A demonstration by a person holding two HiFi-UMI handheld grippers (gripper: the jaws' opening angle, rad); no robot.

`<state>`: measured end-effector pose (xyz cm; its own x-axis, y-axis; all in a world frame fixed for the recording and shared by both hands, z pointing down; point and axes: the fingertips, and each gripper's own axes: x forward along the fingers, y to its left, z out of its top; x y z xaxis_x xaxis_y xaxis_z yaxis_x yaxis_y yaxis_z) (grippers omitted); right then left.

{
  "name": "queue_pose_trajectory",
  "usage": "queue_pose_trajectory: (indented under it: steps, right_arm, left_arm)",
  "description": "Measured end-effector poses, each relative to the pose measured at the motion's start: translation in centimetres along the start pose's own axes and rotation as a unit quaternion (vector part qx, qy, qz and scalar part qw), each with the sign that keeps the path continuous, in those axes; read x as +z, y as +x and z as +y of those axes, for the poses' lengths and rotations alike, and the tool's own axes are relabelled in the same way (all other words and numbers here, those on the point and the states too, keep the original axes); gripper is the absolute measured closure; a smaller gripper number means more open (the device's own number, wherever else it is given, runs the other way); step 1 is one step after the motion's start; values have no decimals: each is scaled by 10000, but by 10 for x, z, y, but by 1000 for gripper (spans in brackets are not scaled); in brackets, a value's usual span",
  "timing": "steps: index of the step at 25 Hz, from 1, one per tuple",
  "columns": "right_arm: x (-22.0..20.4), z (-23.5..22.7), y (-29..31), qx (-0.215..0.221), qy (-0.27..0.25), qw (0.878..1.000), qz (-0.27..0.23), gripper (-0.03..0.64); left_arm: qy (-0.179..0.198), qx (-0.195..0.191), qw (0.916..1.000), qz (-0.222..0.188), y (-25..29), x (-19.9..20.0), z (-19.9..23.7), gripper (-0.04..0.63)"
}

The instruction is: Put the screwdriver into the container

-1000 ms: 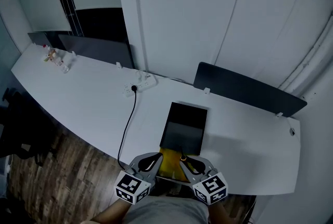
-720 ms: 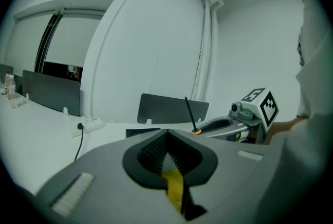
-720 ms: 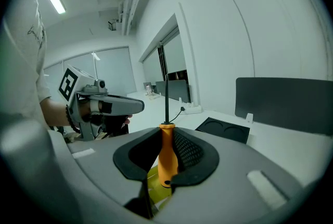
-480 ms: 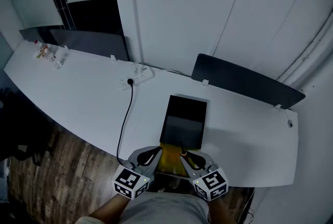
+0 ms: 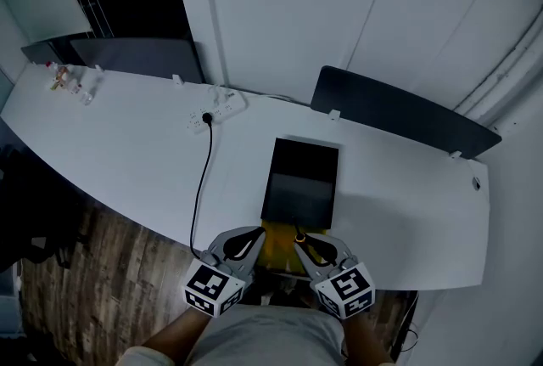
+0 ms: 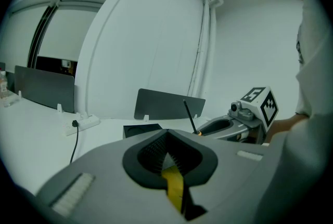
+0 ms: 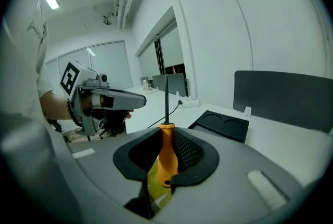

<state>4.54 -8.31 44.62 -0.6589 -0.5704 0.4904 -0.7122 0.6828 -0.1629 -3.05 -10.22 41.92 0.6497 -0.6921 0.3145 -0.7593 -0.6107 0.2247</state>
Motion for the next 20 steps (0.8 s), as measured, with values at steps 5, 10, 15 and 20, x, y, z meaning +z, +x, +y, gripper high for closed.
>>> queue_pose_trajectory:
  steps: [5, 10, 15, 20]
  right_arm:
    - [-5, -4, 3, -35, -63, 10000, 67, 531]
    - [-9, -8, 9, -5, -89, 9998, 162, 531]
    - [-16, -7, 15, 86, -91, 9995, 283, 531]
    - [-27, -8, 18, 120, -150, 9986, 489, 531]
  left_arm:
    - [-10, -19, 10000, 43, 3, -3, 2, 595]
    - [-42, -13, 9999, 109, 7, -9, 6, 595]
    - [-57, -46, 9997, 234, 11, -18, 7, 595]
    - [-101, -7, 9997, 213, 16, -19, 11, 595]
